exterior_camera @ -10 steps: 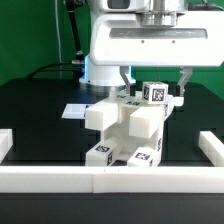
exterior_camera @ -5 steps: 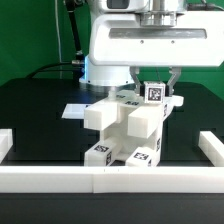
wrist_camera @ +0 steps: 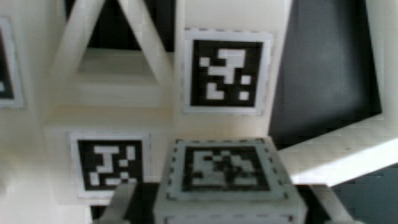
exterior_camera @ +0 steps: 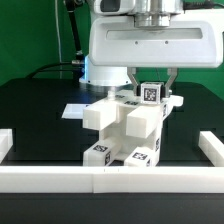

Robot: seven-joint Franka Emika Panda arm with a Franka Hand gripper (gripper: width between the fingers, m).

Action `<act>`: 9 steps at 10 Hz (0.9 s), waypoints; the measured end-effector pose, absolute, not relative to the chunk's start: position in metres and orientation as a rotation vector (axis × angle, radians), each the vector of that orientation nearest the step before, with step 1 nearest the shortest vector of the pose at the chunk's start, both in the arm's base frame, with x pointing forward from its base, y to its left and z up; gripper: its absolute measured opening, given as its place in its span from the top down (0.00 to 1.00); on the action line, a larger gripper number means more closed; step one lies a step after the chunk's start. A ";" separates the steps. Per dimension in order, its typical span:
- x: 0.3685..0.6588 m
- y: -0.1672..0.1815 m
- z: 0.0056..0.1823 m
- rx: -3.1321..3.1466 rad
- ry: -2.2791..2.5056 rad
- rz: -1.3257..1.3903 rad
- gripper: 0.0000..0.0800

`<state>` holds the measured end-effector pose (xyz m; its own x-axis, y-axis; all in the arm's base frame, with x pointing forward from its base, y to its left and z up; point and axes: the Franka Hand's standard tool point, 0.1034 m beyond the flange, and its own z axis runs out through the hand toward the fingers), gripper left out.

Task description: Assemble chair

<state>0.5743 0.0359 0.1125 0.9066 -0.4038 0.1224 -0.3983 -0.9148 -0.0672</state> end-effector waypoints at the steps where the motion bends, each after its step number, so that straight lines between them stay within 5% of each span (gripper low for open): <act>1: 0.574 0.036 0.112 -2.988 0.780 -0.204 0.66; 9: 0.573 0.041 0.112 -2.503 1.719 -0.152 0.66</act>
Offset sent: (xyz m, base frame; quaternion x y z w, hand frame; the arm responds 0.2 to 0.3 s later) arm -0.0059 -0.0002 -0.0036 -0.0131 -0.0214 0.2603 0.9652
